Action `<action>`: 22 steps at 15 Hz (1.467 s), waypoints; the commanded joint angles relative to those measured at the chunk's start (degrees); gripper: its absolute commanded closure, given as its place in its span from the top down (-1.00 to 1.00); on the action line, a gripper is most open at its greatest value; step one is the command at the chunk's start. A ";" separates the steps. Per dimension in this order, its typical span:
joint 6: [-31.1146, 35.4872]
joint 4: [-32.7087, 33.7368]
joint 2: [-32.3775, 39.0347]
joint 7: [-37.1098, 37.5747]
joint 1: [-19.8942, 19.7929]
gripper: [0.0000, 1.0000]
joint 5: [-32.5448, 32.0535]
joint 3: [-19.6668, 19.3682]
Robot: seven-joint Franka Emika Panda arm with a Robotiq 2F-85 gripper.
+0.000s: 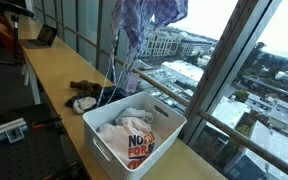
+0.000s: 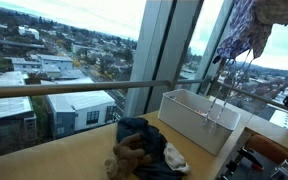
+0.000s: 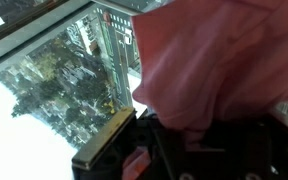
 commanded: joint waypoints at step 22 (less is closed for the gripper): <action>-9.14 30.79 19.57 -7.95 -0.35 -1.00 0.72 -1.06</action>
